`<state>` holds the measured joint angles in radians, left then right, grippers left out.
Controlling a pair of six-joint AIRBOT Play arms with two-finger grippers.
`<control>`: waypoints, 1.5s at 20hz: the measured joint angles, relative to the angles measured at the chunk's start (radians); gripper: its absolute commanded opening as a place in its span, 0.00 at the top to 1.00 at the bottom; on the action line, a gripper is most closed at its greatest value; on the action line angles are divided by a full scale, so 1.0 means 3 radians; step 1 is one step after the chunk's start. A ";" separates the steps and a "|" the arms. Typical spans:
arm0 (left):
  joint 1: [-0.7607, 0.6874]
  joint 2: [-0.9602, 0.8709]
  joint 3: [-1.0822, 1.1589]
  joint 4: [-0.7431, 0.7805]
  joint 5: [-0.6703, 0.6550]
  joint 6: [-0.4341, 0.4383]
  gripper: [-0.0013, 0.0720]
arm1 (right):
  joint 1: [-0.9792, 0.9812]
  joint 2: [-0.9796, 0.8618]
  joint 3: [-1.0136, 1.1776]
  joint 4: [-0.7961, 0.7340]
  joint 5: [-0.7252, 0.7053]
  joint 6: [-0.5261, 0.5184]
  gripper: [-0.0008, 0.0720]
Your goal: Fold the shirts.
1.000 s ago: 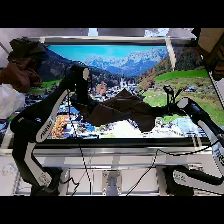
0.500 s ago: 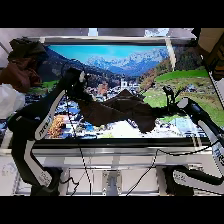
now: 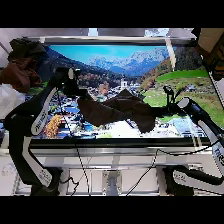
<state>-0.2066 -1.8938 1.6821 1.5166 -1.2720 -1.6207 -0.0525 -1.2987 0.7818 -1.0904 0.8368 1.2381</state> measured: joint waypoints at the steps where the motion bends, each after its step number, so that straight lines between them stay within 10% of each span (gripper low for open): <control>1: 0.0024 -0.0010 0.0000 -0.0083 0.0023 0.0022 0.32 | 0.0000 0.0000 0.0000 0.0009 -0.0010 0.0000 0.95; 4: 0.0061 -0.0048 0.0000 -0.0337 0.0052 0.0107 0.37 | 0.0000 0.0000 0.0000 0.0017 -0.0029 0.0000 0.95; 6: 0.0072 -0.0071 0.0000 -0.0451 0.0055 0.0142 0.96 | 0.0000 0.0000 0.0000 0.0022 -0.0038 0.0000 0.95; 19: 0.0081 0.0278 0.0730 -0.1410 0.0055 0.0347 0.97 | 0.0000 0.0240 0.0482 -0.0262 0.0168 -0.0006 0.95; 30: 0.0084 0.2299 0.1222 -0.1189 0.0328 0.0429 0.97 | 0.0000 0.2120 0.2317 -0.1090 0.0629 0.0182 0.95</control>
<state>-0.1814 -1.2041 2.0487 1.1599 -1.1736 -1.4921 -0.0525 -0.6628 1.4769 -1.4174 1.0256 1.2926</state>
